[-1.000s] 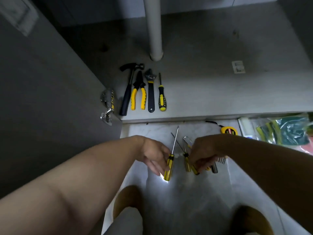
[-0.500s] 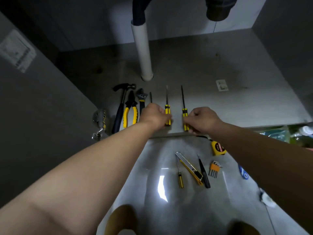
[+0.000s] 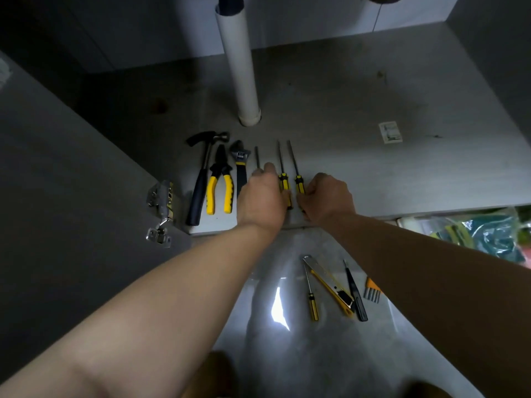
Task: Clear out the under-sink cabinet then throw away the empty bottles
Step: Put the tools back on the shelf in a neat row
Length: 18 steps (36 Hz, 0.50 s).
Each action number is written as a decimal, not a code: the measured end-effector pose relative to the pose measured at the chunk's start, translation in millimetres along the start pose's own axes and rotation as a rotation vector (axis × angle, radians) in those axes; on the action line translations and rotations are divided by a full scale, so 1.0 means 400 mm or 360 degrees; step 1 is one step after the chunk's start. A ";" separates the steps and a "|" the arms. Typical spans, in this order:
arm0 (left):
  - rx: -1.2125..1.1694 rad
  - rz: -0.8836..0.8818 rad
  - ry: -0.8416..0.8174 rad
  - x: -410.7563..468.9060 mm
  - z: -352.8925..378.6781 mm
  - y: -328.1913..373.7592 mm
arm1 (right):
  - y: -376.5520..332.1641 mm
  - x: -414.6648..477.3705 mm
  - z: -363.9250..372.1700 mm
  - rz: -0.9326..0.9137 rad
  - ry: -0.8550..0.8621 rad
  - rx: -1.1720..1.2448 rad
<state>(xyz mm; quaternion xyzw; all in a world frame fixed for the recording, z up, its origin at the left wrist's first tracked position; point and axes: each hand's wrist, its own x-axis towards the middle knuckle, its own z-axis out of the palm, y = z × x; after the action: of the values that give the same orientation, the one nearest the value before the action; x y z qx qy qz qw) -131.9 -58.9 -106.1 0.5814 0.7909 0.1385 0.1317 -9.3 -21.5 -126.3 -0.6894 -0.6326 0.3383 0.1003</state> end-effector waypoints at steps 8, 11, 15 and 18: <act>0.0041 0.0287 0.0056 -0.040 -0.015 -0.100 | 0.029 -0.030 0.015 -0.0530 0.0057 -0.0070; 0.0010 0.0287 -0.0088 -0.047 -0.010 -0.118 | 0.038 -0.045 0.014 -0.0721 0.0051 -0.0193; 0.0048 0.0282 -0.0167 -0.048 -0.005 -0.124 | 0.036 -0.055 0.019 -0.0815 -0.0002 -0.0328; 0.0074 0.0305 -0.0124 -0.042 0.000 -0.135 | 0.031 -0.055 0.027 -0.0842 -0.0016 -0.0353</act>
<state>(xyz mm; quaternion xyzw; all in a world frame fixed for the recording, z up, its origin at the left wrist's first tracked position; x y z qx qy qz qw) -174.5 -90.6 -125.5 0.6622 0.7289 0.1095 0.1349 -5.0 -47.5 -134.0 -0.5054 -0.8242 0.2325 0.1059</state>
